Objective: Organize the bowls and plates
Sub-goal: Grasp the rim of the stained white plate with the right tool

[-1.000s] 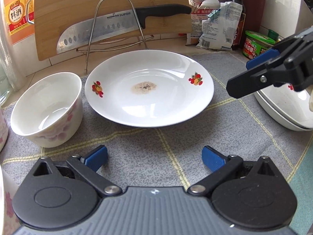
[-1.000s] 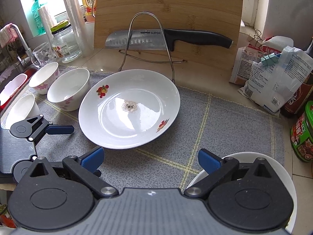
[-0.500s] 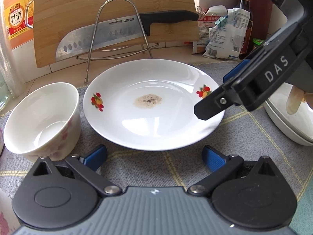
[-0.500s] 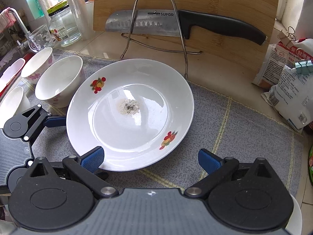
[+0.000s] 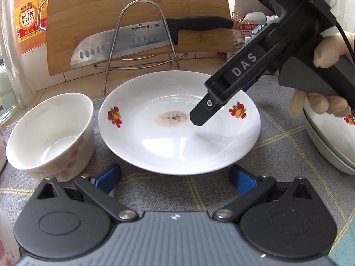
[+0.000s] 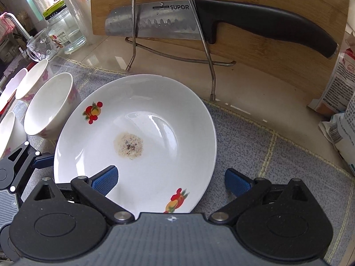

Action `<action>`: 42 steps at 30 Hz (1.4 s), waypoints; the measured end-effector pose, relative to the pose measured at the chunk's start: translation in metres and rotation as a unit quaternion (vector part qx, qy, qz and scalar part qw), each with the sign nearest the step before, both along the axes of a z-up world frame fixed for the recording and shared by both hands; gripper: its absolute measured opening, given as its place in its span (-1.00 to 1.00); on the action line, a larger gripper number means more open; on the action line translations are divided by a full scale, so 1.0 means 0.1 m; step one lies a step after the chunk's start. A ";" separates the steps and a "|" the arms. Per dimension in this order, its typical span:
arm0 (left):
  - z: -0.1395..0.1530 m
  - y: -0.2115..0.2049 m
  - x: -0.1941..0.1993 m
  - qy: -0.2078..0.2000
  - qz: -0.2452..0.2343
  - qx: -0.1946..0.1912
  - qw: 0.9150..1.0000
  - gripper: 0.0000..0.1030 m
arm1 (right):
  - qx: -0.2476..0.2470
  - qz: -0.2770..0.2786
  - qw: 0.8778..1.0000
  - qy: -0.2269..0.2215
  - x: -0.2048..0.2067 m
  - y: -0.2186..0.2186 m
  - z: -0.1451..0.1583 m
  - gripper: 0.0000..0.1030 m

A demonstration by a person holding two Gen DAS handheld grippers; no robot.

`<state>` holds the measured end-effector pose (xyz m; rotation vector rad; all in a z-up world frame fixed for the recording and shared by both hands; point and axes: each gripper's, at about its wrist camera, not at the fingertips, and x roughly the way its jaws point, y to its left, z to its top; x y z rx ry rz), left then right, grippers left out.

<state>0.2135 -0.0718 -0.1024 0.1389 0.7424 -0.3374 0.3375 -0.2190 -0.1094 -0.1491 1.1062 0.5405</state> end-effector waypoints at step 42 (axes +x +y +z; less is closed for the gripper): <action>0.08 -0.04 -0.06 -0.020 -0.025 0.036 0.999 0.99 | 0.092 0.115 0.988 0.036 0.62 0.12 0.04 0.89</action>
